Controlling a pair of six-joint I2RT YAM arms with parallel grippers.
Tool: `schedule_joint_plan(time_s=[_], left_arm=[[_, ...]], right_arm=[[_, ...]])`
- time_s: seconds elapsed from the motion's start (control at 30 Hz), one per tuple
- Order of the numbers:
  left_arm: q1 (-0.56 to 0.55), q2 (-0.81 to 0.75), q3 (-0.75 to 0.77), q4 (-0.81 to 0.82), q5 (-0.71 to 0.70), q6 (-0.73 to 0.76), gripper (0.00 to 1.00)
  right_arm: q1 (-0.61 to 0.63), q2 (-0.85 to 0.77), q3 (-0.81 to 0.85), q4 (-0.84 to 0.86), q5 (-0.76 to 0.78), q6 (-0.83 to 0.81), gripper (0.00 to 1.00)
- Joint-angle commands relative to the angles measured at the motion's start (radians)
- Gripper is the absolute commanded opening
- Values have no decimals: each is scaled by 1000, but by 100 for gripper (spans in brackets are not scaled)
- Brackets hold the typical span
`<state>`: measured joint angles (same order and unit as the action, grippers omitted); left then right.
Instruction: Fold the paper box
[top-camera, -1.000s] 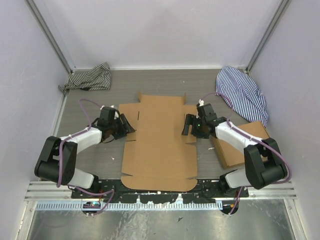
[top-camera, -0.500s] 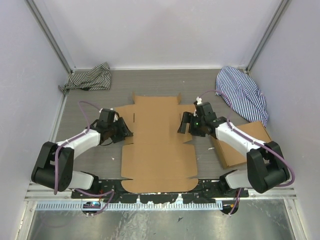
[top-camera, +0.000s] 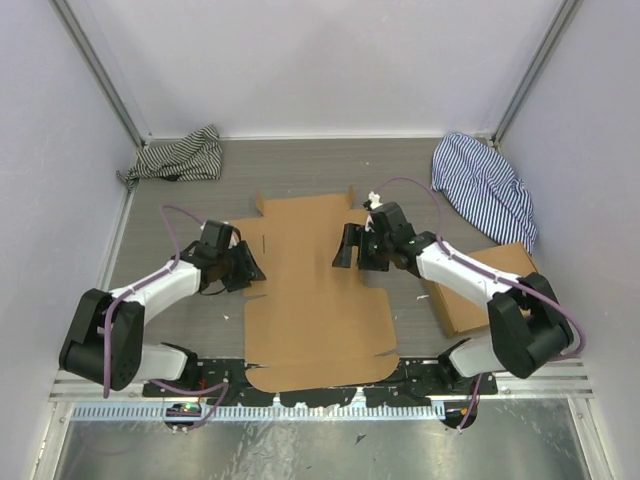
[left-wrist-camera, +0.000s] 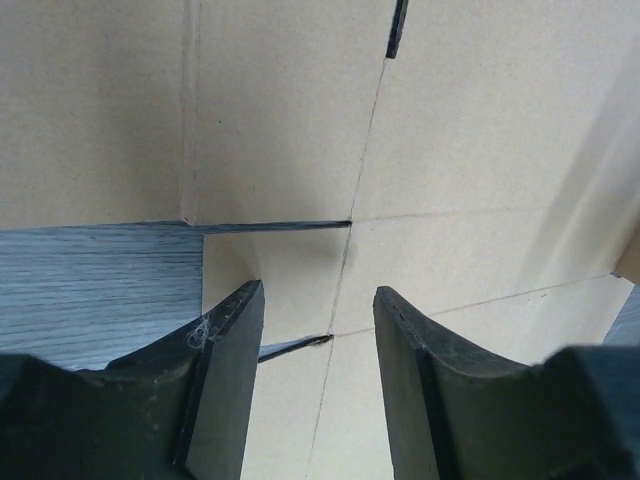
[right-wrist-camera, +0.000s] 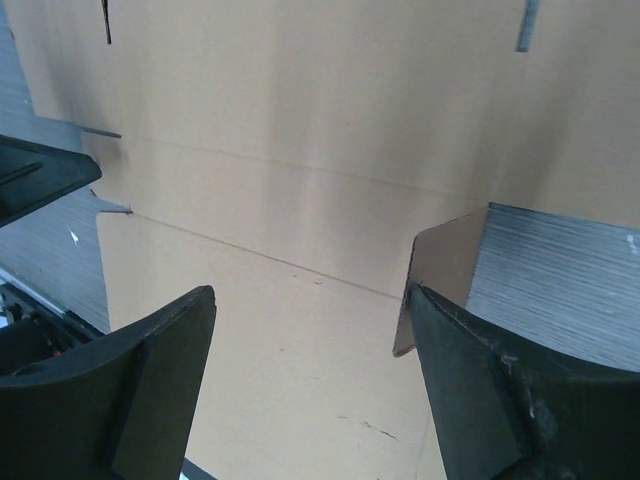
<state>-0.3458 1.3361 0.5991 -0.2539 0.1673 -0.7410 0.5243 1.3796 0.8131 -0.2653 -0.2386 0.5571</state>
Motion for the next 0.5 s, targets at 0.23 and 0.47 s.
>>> schedule_joint_plan(time_s=[0.23,0.47], left_arm=[[-10,32,13,-72,-8,25,54],[-10,2,41,-152,-46,50,56]], right_arm=[[36,206,19,94,1,19,83],[58,348,45,82,34,34,78]])
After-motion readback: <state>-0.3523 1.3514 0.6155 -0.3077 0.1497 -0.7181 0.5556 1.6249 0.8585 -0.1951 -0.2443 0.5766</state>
